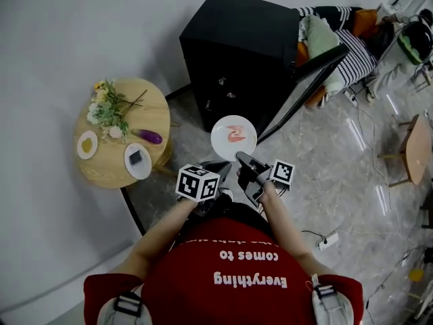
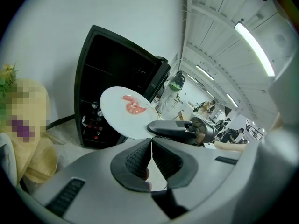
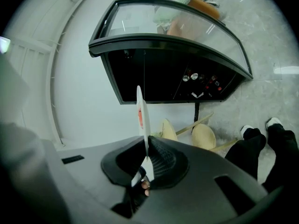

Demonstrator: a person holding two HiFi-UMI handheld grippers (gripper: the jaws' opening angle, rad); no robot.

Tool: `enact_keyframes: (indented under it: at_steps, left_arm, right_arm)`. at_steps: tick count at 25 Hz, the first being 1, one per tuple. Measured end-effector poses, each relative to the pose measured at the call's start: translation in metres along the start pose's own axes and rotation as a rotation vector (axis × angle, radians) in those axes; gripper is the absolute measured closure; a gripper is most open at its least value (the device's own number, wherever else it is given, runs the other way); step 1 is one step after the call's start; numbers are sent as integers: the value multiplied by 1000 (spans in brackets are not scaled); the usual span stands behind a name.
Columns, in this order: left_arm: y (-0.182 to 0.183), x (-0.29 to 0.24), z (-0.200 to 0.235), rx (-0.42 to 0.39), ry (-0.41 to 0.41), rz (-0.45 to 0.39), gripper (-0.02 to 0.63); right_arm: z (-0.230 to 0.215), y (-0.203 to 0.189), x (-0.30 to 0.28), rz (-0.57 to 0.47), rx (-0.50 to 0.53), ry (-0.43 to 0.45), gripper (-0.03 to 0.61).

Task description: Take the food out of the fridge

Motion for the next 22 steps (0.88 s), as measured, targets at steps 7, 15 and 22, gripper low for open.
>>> enact_keyframes:
  at_steps: [7,15,22]
  left_arm:
    - [4,9,10,7,54,-18,604]
    - [6,13,20,23,89,-25,604]
    - [8,8,22,15,99,-18,604]
  right_arm:
    - [3,-4,-8,29,5,22,554]
    - [3,-3,-13,44,0,33,554]
    - [1,3,-15,44,-5,41,554]
Point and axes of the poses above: the fingertips, and each gripper's own axes: x backward along the fingers, z to its left, y out of its top, the point moved 8 cm from there along x, backward along the fingers, and after that the axes turned 9 degrees about -x, right-handed, at the moved point
